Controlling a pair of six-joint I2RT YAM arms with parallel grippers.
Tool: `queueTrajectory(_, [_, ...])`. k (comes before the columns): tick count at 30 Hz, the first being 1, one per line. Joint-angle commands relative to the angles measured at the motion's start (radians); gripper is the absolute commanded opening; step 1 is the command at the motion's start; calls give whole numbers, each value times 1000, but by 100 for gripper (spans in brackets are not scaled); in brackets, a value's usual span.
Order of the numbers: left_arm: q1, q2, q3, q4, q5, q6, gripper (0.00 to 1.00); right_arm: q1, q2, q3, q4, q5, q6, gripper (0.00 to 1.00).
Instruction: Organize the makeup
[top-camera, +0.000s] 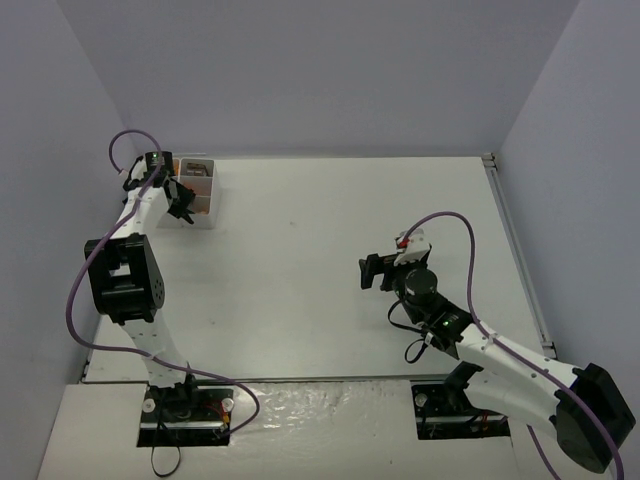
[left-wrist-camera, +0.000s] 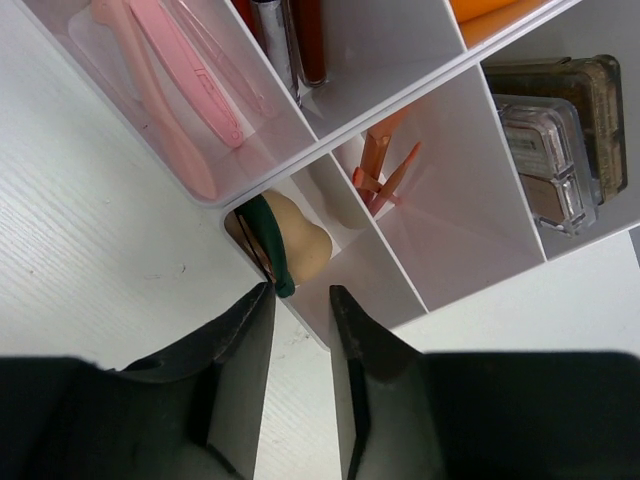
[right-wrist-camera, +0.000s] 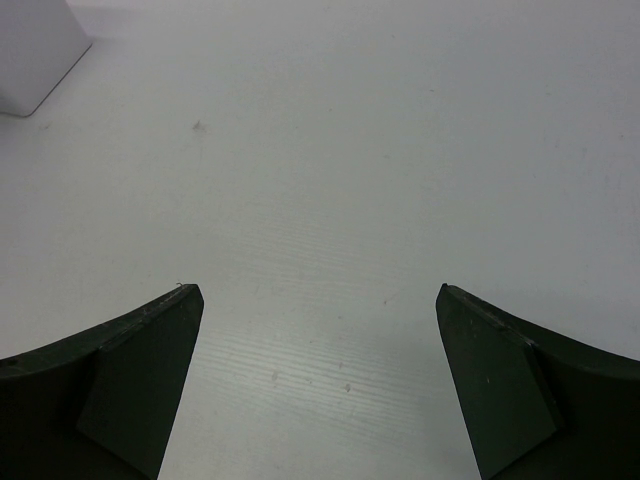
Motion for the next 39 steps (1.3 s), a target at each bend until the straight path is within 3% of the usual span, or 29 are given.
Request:
queueTrajectory(1, [7,-38,60,64,9,-11,28,-2,12,54,71,-6,-10,100])
queueTrajectory(6, [2,-127,63,78,21,50,30,-3,-2,62,50,1,-10,100])
queueTrajectory(9, [-3,-244,25,94,36,179,34,-4,-34,75,6,37,1,100])
queueTrajectory(13, [-5,-534,-155,142,8,375,40,-4,-87,211,-203,112,-4,100])
queueTrajectory(17, [-10,-875,-355,146,-57,503,54,-4,-129,342,-383,149,-31,100])
queueTrajectory(21, [-38,-1150,-396,-25,-75,591,71,-3,-189,393,-491,203,21,100])
queueTrajectory(26, [-159,-1306,-391,-199,-113,745,82,-3,-285,408,-555,223,17,100])
queueTrajectory(32, [-281,-1441,-418,-330,-124,811,90,-2,-416,424,-667,267,11,100])
queueTrajectory(39, [-330,-1600,-572,-318,-116,793,93,13,-521,392,-674,314,18,100])
